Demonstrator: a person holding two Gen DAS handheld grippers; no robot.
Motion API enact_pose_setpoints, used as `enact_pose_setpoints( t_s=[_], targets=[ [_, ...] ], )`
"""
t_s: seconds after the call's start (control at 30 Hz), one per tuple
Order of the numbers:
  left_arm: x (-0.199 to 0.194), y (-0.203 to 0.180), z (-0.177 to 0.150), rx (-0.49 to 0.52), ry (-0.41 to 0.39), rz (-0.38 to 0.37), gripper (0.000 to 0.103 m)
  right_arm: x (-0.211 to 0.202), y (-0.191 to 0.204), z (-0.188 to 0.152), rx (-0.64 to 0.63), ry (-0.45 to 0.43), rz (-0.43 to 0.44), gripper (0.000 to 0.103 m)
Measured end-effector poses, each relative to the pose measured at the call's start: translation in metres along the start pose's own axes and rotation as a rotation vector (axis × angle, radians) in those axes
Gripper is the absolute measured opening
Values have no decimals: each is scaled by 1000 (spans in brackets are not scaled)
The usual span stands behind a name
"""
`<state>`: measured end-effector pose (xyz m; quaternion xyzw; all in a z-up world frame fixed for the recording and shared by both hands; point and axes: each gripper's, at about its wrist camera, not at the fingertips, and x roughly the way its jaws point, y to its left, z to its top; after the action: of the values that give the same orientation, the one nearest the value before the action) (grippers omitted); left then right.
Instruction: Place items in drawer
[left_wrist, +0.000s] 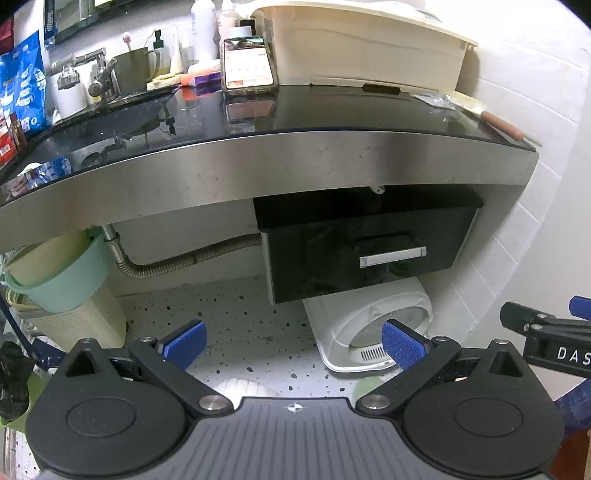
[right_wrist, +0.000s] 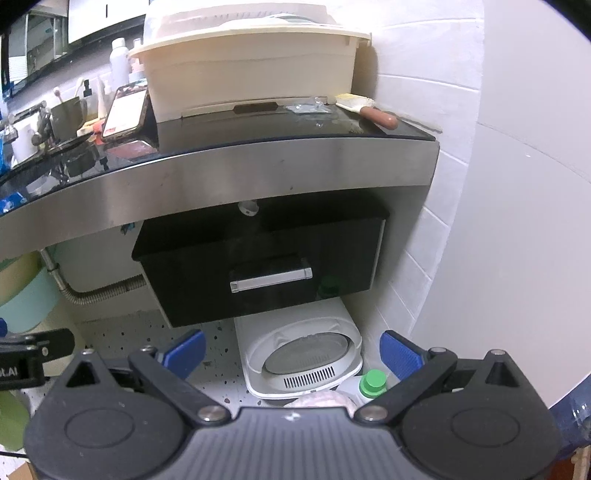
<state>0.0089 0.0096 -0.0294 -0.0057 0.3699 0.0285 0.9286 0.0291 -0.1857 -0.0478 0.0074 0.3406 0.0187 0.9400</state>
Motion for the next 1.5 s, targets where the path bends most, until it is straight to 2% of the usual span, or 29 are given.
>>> enact_pose_setpoints(
  t_s=[1.0, 1.5],
  targets=[
    [6, -4, -3, 12, 19, 7, 102, -11, 18, -3, -51, -5, 69, 101],
    [8, -4, -2, 15, 21, 11, 102, -9, 19, -3, -54, 0, 70, 101]
  ],
)
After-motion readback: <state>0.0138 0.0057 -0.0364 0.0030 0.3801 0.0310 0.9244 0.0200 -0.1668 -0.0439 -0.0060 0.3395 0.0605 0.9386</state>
